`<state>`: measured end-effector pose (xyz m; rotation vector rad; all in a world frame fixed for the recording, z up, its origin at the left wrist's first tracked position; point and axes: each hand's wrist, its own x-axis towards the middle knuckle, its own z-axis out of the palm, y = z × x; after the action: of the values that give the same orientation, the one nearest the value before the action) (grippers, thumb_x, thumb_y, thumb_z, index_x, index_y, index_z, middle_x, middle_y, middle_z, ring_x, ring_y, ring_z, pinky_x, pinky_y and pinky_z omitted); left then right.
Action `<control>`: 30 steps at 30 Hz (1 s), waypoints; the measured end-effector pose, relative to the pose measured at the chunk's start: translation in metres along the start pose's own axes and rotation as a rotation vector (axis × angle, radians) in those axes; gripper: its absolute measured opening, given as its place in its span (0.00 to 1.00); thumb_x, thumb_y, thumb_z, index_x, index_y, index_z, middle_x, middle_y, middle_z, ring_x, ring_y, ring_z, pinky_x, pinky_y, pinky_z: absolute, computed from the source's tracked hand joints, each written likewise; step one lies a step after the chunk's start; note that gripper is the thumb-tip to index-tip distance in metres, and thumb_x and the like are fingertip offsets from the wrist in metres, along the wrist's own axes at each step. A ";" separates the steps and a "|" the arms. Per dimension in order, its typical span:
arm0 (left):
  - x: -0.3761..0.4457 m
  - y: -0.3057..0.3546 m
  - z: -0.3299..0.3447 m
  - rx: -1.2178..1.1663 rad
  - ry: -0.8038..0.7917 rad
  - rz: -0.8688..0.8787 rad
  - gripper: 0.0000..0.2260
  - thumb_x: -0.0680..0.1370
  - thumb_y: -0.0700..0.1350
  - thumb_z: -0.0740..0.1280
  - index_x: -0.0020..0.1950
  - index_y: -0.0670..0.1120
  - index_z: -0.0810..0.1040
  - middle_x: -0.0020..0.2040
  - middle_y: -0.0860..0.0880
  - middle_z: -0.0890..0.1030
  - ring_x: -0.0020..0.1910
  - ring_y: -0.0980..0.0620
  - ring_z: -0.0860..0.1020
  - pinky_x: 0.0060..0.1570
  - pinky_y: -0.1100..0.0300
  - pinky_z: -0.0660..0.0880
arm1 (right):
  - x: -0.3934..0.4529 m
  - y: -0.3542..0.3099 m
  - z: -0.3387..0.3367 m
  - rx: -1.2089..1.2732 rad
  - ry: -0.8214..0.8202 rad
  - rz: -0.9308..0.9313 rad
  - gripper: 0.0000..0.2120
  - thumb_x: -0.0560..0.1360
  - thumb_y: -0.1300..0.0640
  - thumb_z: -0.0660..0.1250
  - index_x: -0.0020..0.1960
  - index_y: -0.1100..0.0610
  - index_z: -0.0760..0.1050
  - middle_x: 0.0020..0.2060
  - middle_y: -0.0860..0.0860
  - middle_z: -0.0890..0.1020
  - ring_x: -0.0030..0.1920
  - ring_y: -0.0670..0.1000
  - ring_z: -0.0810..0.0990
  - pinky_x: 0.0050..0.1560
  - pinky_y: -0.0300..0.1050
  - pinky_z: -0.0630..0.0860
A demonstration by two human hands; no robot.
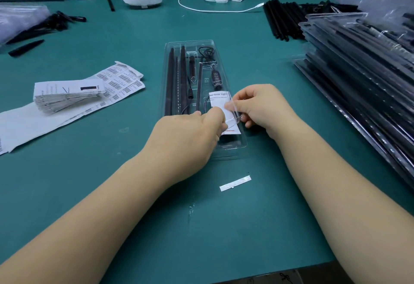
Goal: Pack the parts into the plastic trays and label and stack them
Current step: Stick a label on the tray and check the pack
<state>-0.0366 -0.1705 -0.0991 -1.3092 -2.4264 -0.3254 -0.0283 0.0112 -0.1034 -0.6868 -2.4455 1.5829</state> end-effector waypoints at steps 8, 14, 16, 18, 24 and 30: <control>0.000 0.005 -0.004 0.069 -0.002 0.035 0.25 0.75 0.62 0.57 0.58 0.46 0.79 0.41 0.52 0.83 0.33 0.48 0.81 0.27 0.68 0.50 | -0.001 0.003 0.010 -0.034 0.120 -0.118 0.06 0.69 0.55 0.74 0.34 0.50 0.80 0.31 0.49 0.80 0.32 0.49 0.74 0.39 0.47 0.74; 0.003 0.007 0.002 0.142 -0.018 0.016 0.20 0.76 0.55 0.56 0.57 0.47 0.81 0.40 0.50 0.82 0.29 0.47 0.77 0.26 0.65 0.57 | -0.004 -0.001 -0.014 -0.023 -0.215 -0.079 0.07 0.69 0.59 0.73 0.47 0.51 0.82 0.32 0.48 0.76 0.28 0.48 0.72 0.31 0.39 0.72; 0.004 0.009 0.003 0.167 -0.017 0.000 0.20 0.75 0.52 0.54 0.55 0.45 0.81 0.38 0.50 0.81 0.28 0.47 0.76 0.26 0.63 0.56 | -0.005 0.001 -0.027 -0.050 -0.419 -0.083 0.20 0.66 0.62 0.76 0.54 0.49 0.78 0.41 0.47 0.77 0.32 0.46 0.76 0.36 0.38 0.76; 0.003 0.012 0.006 0.158 -0.013 -0.008 0.22 0.75 0.51 0.52 0.56 0.43 0.80 0.39 0.49 0.80 0.31 0.46 0.77 0.26 0.62 0.57 | -0.006 0.002 -0.032 -0.115 -0.512 -0.115 0.27 0.62 0.61 0.79 0.55 0.45 0.74 0.47 0.47 0.76 0.37 0.48 0.79 0.43 0.41 0.77; -0.001 0.010 0.010 0.148 0.045 -0.003 0.21 0.78 0.51 0.53 0.58 0.41 0.79 0.44 0.47 0.82 0.34 0.45 0.79 0.25 0.60 0.63 | -0.005 0.002 -0.026 -0.206 -0.411 -0.180 0.27 0.60 0.57 0.80 0.54 0.43 0.72 0.46 0.45 0.76 0.36 0.51 0.79 0.44 0.46 0.78; -0.002 0.002 0.014 0.088 0.195 0.056 0.22 0.76 0.57 0.57 0.55 0.44 0.82 0.46 0.48 0.84 0.39 0.46 0.84 0.25 0.56 0.76 | -0.007 0.000 -0.019 -0.286 -0.271 -0.223 0.31 0.57 0.47 0.80 0.58 0.44 0.75 0.42 0.44 0.76 0.25 0.42 0.73 0.32 0.38 0.72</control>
<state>-0.0371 -0.1660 -0.1126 -1.2440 -2.2130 -0.3121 -0.0150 0.0239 -0.0946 -0.2303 -2.8612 1.3321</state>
